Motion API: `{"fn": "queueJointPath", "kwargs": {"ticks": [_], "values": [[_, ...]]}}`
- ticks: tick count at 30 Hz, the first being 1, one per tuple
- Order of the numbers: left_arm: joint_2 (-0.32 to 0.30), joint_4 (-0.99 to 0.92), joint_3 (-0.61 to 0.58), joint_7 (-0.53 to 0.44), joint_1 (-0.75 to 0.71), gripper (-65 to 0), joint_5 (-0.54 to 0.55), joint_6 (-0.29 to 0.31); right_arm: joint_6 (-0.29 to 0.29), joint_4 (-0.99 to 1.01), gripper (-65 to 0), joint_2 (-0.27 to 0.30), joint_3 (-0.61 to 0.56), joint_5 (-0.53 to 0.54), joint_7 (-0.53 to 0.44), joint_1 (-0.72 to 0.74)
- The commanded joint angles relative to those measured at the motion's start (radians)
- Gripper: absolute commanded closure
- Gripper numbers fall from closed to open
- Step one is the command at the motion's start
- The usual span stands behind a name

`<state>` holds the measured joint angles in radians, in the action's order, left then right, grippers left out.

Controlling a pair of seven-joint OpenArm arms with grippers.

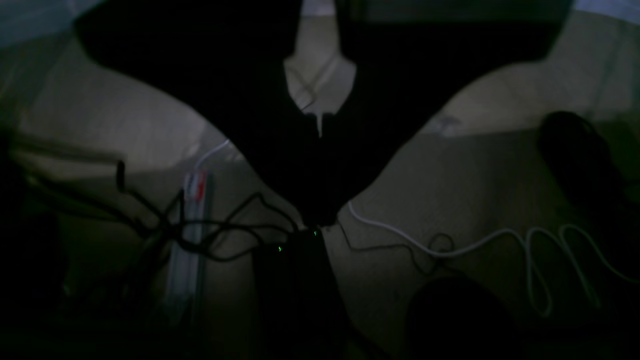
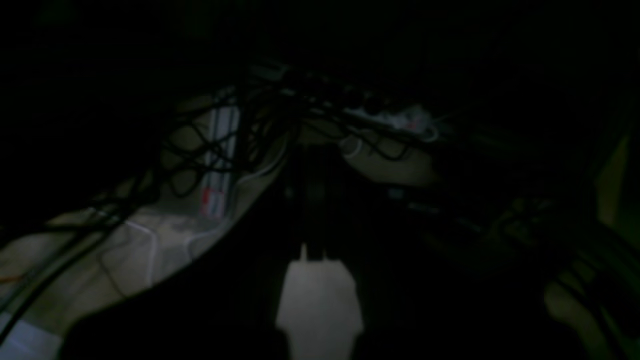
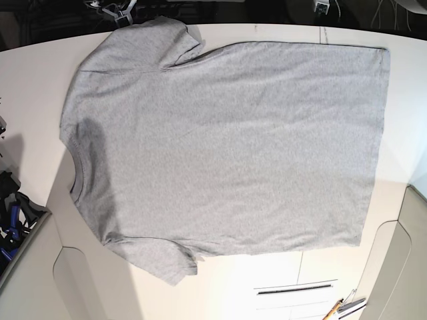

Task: Fold the T-shirt properly
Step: 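Move both grippers toward the shirt's shoulder edge, then grasp the shirt's shoulder edge with the right gripper and the hem corner with the left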

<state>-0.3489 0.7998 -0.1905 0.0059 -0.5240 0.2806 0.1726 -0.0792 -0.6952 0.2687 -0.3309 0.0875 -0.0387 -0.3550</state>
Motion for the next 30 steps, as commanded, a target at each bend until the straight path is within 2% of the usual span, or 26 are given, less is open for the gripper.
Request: {"fn": "queueJointPath", "kwargs": {"ticks": [1,5,8,10,14,15,20,22,24,26,30], "values": [[-0.029,0.048,0.0,-0.009,-0.045,0.0,0.005,0.017,-0.01,-0.054,0.0,0.026,0.002,0.006,-0.009,-0.05],[-0.119,0.232,0.023,-0.008,-0.198,0.0,0.018,0.07,-0.009,-0.304,0.0,0.106,0.004,0.006,-0.009,-0.224],[-0.171,0.379,0.089,0.0,-0.317,0.0,0.018,0.135,-0.009,-0.52,0.0,0.161,0.037,0.006,-0.008,-0.364],[-0.197,0.479,0.157,0.029,-0.394,0.0,0.019,0.225,-0.01,-0.673,0.0,0.191,0.084,0.006,0.0,-0.459],[-0.222,0.662,0.329,0.143,-0.52,0.0,0.099,0.495,-0.01,-0.96,0.0,0.217,0.225,0.008,0.021,-0.626],[-0.222,0.699,0.378,0.175,-0.542,0.0,0.134,0.526,-0.01,-1.024,0.0,0.216,0.265,0.019,0.032,-0.659],[-0.222,0.834,0.571,0.286,-0.598,0.0,0.349,0.526,-0.023,-1.267,0.0,0.214,0.462,0.214,0.088,-0.715],[-0.222,0.864,0.628,0.299,-0.592,0.0,0.406,0.526,-0.037,-1.313,0.0,0.196,0.539,0.309,0.124,-0.687],[-0.222,0.88,0.675,0.301,-0.583,0.0,0.446,0.526,-0.066,-1.323,0.0,0.147,0.614,0.407,0.168,-0.631],[-0.222,0.882,0.71,0.335,-0.565,0.0,0.489,0.526,-0.114,-1.31,0.0,0.079,0.68,0.508,0.219,-0.56],[-0.221,0.882,0.727,0.483,-0.505,0.0,0.6,0.526,-0.191,-1.249,0.0,-0.087,0.789,0.657,0.314,-0.402]]}}
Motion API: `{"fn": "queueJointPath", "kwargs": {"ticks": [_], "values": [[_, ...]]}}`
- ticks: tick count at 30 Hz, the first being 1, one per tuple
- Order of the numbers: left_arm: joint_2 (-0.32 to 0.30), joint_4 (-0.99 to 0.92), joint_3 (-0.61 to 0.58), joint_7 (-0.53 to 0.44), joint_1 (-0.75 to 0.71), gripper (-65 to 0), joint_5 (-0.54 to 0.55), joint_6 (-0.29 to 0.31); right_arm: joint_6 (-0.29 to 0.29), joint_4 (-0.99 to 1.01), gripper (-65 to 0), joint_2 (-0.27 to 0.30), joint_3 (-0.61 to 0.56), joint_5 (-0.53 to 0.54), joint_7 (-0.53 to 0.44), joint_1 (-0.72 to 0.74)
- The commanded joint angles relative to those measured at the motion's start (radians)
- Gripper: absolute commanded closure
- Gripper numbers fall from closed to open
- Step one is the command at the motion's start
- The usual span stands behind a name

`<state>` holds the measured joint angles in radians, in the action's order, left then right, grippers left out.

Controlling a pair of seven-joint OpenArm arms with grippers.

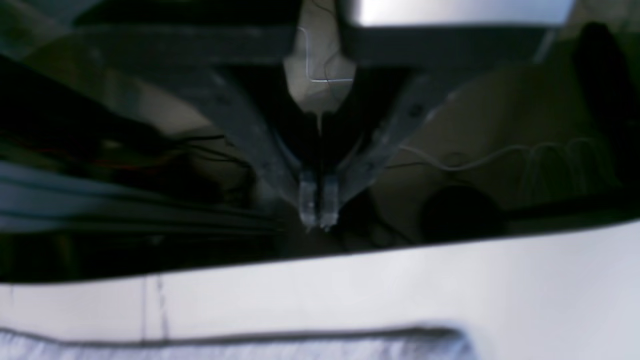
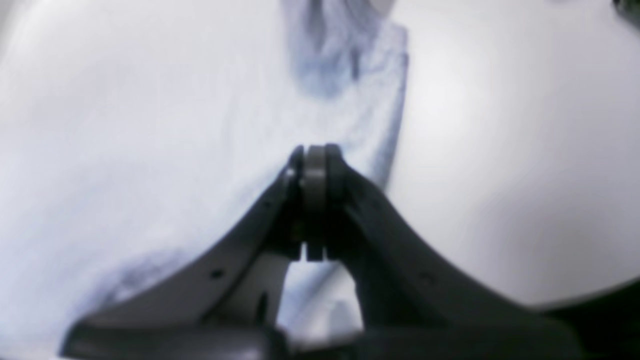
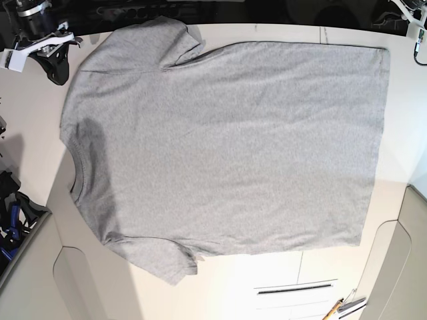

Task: Fold the T-shirt properly
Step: 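Grasp the shirt's shoulder edge with the right gripper and the hem corner with the left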

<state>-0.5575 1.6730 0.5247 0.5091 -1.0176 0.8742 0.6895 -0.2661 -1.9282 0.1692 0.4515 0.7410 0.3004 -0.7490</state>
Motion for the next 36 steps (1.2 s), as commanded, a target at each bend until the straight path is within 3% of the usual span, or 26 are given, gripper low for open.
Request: {"fn": "queueJointPath", "kwargs": {"ticks": [1,4,7,10,12,14,16,22,26,36], "values": [[-0.011,0.009,0.011,0.018,0.005,0.0,0.038,0.009,-0.013,0.0,0.0,-0.019,0.025,0.03,0.012,0.024],[-0.004,0.009,0.011,0.107,0.051,0.0,0.113,0.009,-0.015,0.014,0.0,-0.071,0.051,0.039,0.14,0.087],[-0.005,0.009,0.012,0.14,0.074,0.0,0.133,0.009,-0.018,0.014,0.0,-0.084,0.051,-0.018,0.155,0.095],[-0.005,0.009,0.012,0.139,0.085,-0.8,0.136,0.009,-0.019,0.014,-25.9,-0.084,0.051,-0.108,0.156,0.095],[-0.005,0.009,0.012,0.139,0.091,-10.7,0.142,0.009,-0.018,0.014,-32.1,-0.084,0.051,-0.175,0.157,0.094],[-0.005,0.009,0.012,0.14,0.097,-20.5,0.165,0.009,-0.017,0.014,-32.1,-0.084,0.052,-0.233,0.157,0.093],[-0.005,0.009,0.012,0.148,0.106,-25.4,0.181,0.009,-0.002,0.014,-32.1,-0.084,0.061,-0.248,0.157,0.089],[-0.005,0.009,0.012,0.154,0.124,-25.6,0.184,0.009,0.031,0.017,-32.1,-0.084,0.129,-0.242,0.172,0.092],[-0.005,0.009,0.012,0.163,0.154,-25.6,0.185,0.009,0.03,0.041,-32.1,-0.084,0.142,-0.17,0.173,0.097],[-0.005,0.009,0.012,0.185,0.192,-25.6,0.187,0.009,-0.077,0.245,-32.1,-0.084,0.141,-0.029,0.245,0.178]]}}
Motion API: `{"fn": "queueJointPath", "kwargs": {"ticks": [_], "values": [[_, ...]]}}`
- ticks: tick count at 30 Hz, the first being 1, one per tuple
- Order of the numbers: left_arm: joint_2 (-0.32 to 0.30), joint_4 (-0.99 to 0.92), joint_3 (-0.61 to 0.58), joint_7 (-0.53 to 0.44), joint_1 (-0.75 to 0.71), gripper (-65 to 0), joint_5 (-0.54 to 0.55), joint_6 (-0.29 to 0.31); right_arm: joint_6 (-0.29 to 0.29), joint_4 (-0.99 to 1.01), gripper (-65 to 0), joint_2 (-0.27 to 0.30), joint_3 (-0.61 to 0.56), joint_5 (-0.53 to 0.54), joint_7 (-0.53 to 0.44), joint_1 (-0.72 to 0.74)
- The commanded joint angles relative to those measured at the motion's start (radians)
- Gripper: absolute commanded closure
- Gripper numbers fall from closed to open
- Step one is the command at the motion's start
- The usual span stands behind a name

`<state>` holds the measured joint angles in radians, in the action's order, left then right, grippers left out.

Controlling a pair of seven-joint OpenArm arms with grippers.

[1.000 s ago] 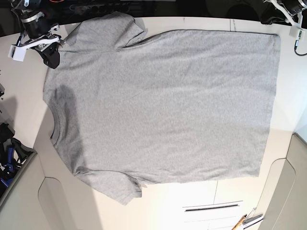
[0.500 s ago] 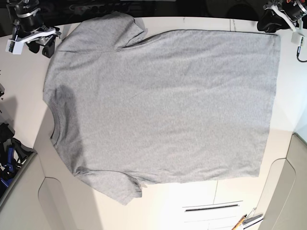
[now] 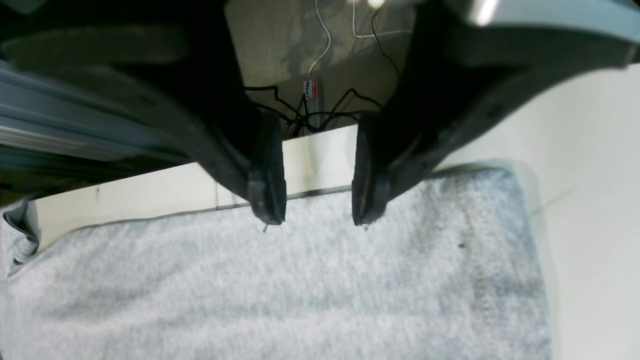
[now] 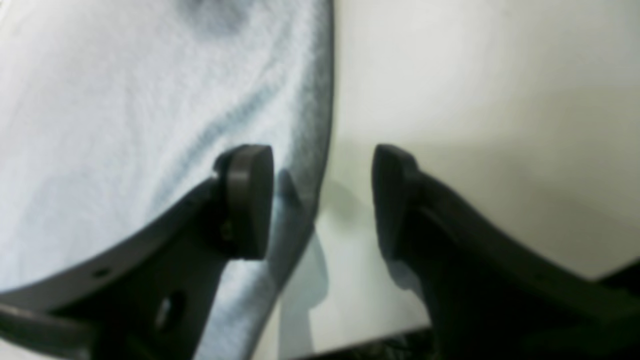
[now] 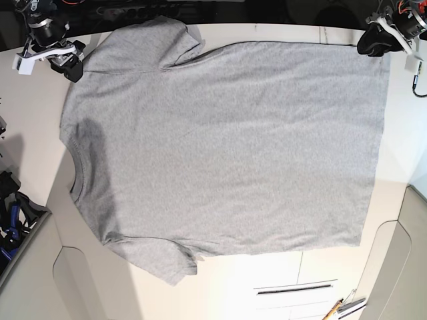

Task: Fold the T-shirt properly
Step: 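Grasp the shirt's shoulder edge with the right gripper and the hem corner with the left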

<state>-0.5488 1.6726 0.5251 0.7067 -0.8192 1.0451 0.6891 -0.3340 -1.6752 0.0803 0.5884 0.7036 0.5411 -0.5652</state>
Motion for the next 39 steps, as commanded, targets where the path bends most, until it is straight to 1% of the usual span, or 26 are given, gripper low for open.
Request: {"fn": "queueJointPath", "kwargs": {"ticks": [1,2,4,12,16,19,30,31,32,33,36,37,39], "values": [[-0.014,0.01,0.011,-0.013,-0.007,-25.6,0.016,0.009,-0.024,-0.009,-32.1,0.005,0.003,0.018,0.016,-0.006],[-0.014,0.01,0.011,-0.013,-0.007,-25.6,0.016,0.009,-0.042,-0.009,-32.1,0.005,0.003,0.021,0.026,-0.006],[-0.014,0.01,0.011,-0.013,-0.007,-25.6,0.016,0.009,-0.059,-0.009,-32.1,0.005,0.002,0.023,0.038,-0.006],[-0.014,0.01,0.011,-0.014,0.011,-25.6,0.017,0.009,-0.06,-0.009,-32.1,0.005,-0.002,0.023,0.045,-0.006],[-0.014,0.01,0.011,-0.014,0.013,-25.6,0.017,0.009,-0.085,-0.009,-32.1,0.005,-0.002,0.025,0.048,-0.006],[-0.014,0.01,0.011,-0.014,0.013,-25.6,0.017,0.009,-0.085,-0.008,-32.1,0.005,-0.008,0.042,0.056,-0.006],[-0.014,0.01,0.011,-0.014,0.019,-25.6,0.017,0.009,-0.085,-0.008,-32.0,0.005,-0.055,0.04,0.058,-0.006],[-0.014,0.01,0.011,-0.014,0.019,-25.6,0.017,0.009,-0.085,-0.008,-30.2,0.005,-0.055,0.037,0.058,-0.006],[-0.014,0.01,0.011,-0.014,0.019,-25.6,0.017,0.009,-0.085,-0.008,-26.3,0.005,-0.054,0.037,0.058,-0.006],[-0.014,0.01,0.011,-0.013,0.019,-25.6,0.016,0.009,-0.085,-0.008,-20.9,0.005,-0.054,0.037,0.057,-0.006],[-0.014,0.01,0.011,-0.014,0.019,-25.6,0.017,0.009,-0.085,-0.008,-1.5,0.005,-0.054,0.037,0.057,-0.006],[-0.014,0.01,0.011,-0.014,0.019,-25.6,0.018,0.009,-0.085,-0.008,0.0,0.005,-0.054,0.037,0.058,-0.006],[-0.014,0.01,0.011,-0.014,0.019,-25.6,0.044,0.009,-0.085,-0.008,0.0,0.005,-0.054,0.036,0.058,-0.006]]}}
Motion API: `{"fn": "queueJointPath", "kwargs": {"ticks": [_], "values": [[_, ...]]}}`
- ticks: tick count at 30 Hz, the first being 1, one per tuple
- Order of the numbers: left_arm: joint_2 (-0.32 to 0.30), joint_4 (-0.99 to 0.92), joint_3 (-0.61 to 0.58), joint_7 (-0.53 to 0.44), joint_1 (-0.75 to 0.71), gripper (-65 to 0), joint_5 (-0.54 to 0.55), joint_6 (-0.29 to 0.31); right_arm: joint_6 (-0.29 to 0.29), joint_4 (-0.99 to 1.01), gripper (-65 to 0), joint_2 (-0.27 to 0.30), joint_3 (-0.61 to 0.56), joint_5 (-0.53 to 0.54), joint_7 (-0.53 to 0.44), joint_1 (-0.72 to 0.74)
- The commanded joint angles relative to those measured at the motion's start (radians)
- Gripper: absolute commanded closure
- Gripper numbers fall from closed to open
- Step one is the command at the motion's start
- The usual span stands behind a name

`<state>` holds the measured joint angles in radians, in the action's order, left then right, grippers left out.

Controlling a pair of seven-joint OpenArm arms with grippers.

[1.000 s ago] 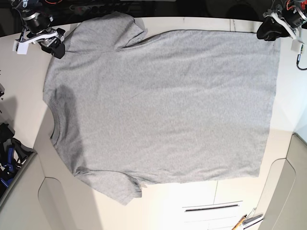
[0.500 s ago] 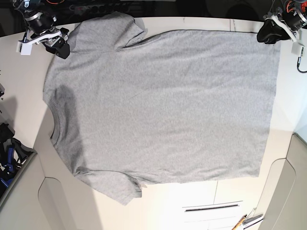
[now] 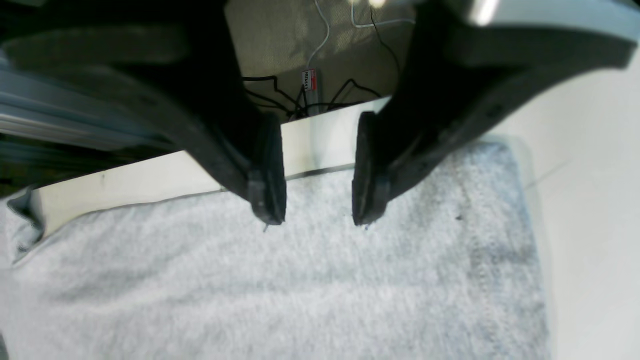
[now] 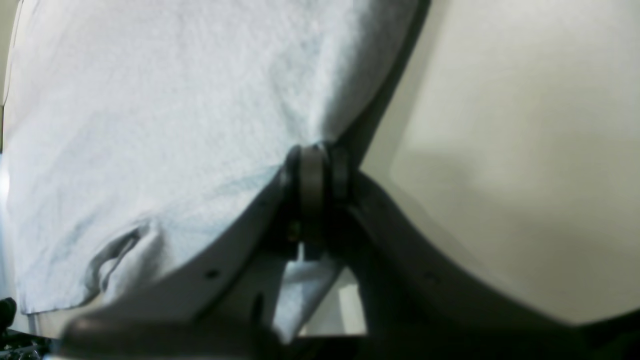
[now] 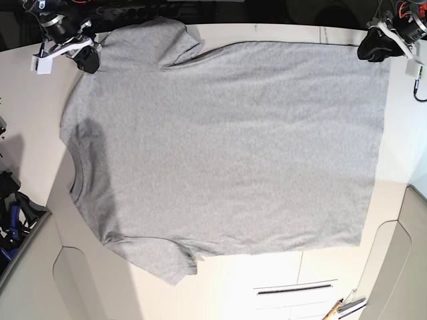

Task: Fold the T-shirt properly
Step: 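Grasp the shirt's shoulder edge with the right gripper and the hem corner with the left, then adjust the left gripper's grip on the hem corner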

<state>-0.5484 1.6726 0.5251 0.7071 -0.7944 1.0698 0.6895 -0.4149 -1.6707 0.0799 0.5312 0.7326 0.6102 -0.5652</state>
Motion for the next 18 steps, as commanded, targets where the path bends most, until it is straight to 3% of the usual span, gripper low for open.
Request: {"fn": "queueJointPath", "kwargs": {"ticks": [1,5,9,11,13,18], "values": [[-0.014,0.01,0.012,-0.014,-0.005,-25.6,0.032,0.009,-0.005,-0.013,0.0,0.005,0.003,0.003,-0.011,-0.006],[-0.014,0.01,0.012,-0.014,0.002,-25.7,0.028,0.009,-0.005,-0.013,0.0,0.005,0.003,-0.008,-0.011,-0.006],[-0.014,0.008,0.013,-0.014,0.034,-35.2,-0.049,0.009,-0.005,-0.013,0.0,0.005,0.003,-0.008,-0.011,-0.006],[-0.014,0.008,0.013,-0.015,0.066,-36.6,-0.1,0.002,-0.005,-0.013,0.0,0.005,0.003,-0.008,-0.011,-0.006],[-0.014,0.007,0.013,-0.016,0.101,-36.6,-0.165,-0.055,-0.005,-0.013,0.0,0.005,0.003,-0.007,-0.011,-0.006],[-0.015,0.006,0.031,-0.016,0.172,-36.6,-0.273,-0.117,-0.005,-0.013,0.0,0.005,0.003,-0.008,-0.011,-0.006]]}}
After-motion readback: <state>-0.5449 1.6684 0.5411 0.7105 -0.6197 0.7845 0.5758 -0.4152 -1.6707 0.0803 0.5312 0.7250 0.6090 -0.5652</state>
